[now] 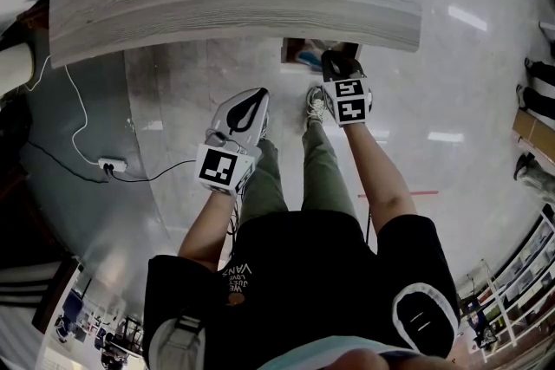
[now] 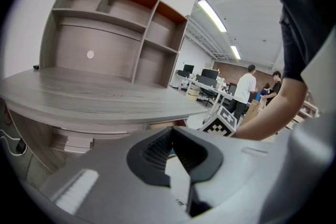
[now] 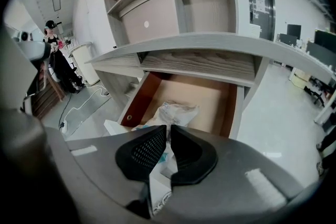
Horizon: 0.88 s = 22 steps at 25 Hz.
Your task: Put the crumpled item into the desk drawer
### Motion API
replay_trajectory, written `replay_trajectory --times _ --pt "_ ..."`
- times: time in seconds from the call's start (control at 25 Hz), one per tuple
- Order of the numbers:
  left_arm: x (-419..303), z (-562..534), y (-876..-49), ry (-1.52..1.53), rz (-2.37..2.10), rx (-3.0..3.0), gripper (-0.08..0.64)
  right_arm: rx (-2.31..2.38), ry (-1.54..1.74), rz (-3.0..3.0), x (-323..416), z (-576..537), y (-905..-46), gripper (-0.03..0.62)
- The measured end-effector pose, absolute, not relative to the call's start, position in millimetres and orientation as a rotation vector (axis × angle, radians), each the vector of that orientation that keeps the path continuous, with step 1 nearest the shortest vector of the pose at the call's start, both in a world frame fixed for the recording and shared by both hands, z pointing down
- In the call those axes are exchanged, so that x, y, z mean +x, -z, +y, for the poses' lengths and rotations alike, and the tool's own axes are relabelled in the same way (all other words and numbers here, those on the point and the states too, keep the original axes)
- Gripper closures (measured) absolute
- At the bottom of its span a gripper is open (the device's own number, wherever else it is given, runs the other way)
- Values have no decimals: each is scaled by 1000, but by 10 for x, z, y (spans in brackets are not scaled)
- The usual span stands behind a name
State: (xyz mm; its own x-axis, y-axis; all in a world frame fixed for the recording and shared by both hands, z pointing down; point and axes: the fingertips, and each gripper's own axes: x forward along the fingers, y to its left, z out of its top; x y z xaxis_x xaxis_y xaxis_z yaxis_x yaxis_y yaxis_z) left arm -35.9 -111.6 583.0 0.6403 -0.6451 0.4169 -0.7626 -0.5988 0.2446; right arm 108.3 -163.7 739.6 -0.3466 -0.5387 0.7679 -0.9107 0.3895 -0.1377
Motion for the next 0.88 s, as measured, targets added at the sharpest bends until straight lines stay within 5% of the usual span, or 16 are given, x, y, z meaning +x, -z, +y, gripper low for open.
replay_trajectory --times 0.88 --pt "-417 -1021 -5864 -406 -1120 2433 507 1318 -778 -1982 1161 -1657 -7375 489"
